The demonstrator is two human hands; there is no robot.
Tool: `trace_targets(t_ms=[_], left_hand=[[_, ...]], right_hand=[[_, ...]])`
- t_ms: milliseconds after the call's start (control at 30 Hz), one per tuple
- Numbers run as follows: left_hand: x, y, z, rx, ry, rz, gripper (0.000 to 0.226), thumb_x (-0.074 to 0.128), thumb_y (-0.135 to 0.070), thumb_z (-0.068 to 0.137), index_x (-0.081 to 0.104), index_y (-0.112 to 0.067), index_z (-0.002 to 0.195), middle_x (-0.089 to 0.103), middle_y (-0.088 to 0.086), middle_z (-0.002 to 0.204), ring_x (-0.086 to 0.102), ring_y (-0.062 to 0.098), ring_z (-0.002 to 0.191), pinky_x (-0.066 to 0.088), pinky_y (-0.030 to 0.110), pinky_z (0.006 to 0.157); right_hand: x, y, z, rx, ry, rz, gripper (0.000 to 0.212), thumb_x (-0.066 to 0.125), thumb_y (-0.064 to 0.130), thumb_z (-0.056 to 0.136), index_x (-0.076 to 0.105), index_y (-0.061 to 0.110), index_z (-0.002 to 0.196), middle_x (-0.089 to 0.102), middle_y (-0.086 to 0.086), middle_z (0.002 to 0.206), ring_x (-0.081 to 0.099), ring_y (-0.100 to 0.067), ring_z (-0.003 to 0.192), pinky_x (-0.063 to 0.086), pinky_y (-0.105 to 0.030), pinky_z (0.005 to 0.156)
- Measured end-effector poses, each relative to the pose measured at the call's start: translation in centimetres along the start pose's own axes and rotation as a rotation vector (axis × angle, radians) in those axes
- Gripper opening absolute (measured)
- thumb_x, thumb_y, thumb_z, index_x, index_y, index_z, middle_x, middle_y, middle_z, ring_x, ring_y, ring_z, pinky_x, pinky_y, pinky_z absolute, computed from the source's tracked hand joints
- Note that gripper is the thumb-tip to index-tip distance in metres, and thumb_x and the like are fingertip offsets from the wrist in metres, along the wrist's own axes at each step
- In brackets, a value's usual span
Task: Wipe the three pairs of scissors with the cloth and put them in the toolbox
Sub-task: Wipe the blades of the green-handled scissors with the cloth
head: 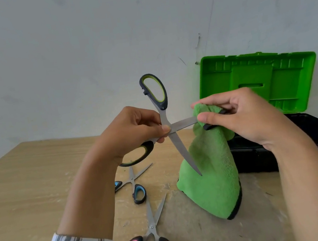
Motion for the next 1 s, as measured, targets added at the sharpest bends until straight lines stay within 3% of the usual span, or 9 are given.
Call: trace_targets(t_ms=[100, 267, 467, 600, 733, 833, 1000], left_hand=[[0.2, 0.0, 0.0, -0.001, 0.003, -0.006, 0.011, 0.072, -0.02, 0.086, 0.074, -0.018, 0.075, 0.07, 0.001, 0.064, 0.057, 0.014, 0.066, 0.045, 0.03, 0.071], [0.6, -0.3, 0.1, 0.005, 0.008, -0.027, 0.013, 0.072, -0.023, 0.085, 0.074, -0.011, 0.079, 0.071, 0.002, 0.065, 0.057, 0.011, 0.064, 0.043, 0.027, 0.068], [0.7, -0.2, 0.2, -0.01, 0.007, 0.007, 0.01, 0.072, -0.023, 0.085, 0.076, -0.014, 0.081, 0.074, 0.003, 0.068, 0.062, 0.015, 0.07, 0.048, 0.03, 0.073], [-0.4, 0.3, -0.1, -0.023, 0.004, 0.069, 0.009, 0.072, -0.023, 0.086, 0.076, -0.018, 0.081, 0.072, 0.0, 0.066, 0.058, 0.007, 0.063, 0.044, 0.025, 0.07], [-1.1, 1.0, -0.3, -0.05, 0.014, 0.115, 0.011, 0.071, -0.024, 0.086, 0.076, -0.02, 0.077, 0.07, -0.004, 0.064, 0.053, 0.0, 0.055, 0.04, 0.023, 0.066], [-0.6, 0.9, -0.3, -0.043, 0.043, 0.132, 0.013, 0.07, -0.025, 0.086, 0.077, -0.018, 0.078, 0.07, 0.001, 0.066, 0.052, 0.005, 0.059, 0.041, 0.025, 0.067], [-0.3, 0.3, -0.3, -0.009, 0.041, 0.135, 0.013, 0.071, -0.025, 0.086, 0.077, -0.018, 0.078, 0.073, 0.006, 0.07, 0.05, 0.02, 0.067, 0.041, 0.032, 0.068]], right_hand=[[0.0, -0.5, 0.3, 0.026, -0.051, 0.029, 0.029, 0.081, 0.028, 0.081, 0.077, 0.022, 0.109, 0.079, 0.008, 0.098, 0.075, -0.005, 0.088, 0.058, -0.04, 0.094], [-0.9, -1.1, 0.5, 0.051, -0.107, 0.117, 0.011, 0.078, 0.022, 0.084, 0.077, 0.022, 0.095, 0.08, 0.007, 0.082, 0.075, -0.006, 0.078, 0.06, -0.032, 0.084], [-1.8, -1.7, 0.4, 0.05, -0.123, 0.114, 0.008, 0.077, 0.021, 0.085, 0.076, 0.026, 0.091, 0.08, 0.008, 0.083, 0.075, -0.006, 0.079, 0.059, -0.031, 0.083], [-4.1, -2.6, 0.2, 0.06, -0.249, 0.014, 0.022, 0.077, 0.028, 0.085, 0.077, 0.023, 0.106, 0.079, 0.009, 0.092, 0.073, -0.002, 0.084, 0.059, -0.03, 0.081], [-6.0, -1.7, -0.5, -0.033, -0.352, 0.02, 0.022, 0.075, 0.032, 0.087, 0.077, 0.03, 0.109, 0.079, 0.014, 0.096, 0.073, -0.001, 0.095, 0.058, -0.04, 0.094], [-4.9, 0.1, -0.3, -0.127, -0.31, 0.007, 0.025, 0.073, 0.032, 0.088, 0.076, 0.03, 0.113, 0.078, 0.016, 0.101, 0.072, 0.002, 0.097, 0.057, -0.036, 0.095], [-0.3, 1.3, 0.3, -0.166, -0.02, -0.078, 0.036, 0.069, 0.045, 0.081, 0.076, 0.033, 0.114, 0.076, 0.019, 0.111, 0.067, 0.004, 0.108, 0.053, -0.034, 0.102]])
Point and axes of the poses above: each hand's wrist, its own z-axis towards the middle knuckle, its own x-axis out of the palm, y = z × x, the point moved 10 cm from there along z, towards the middle knuckle
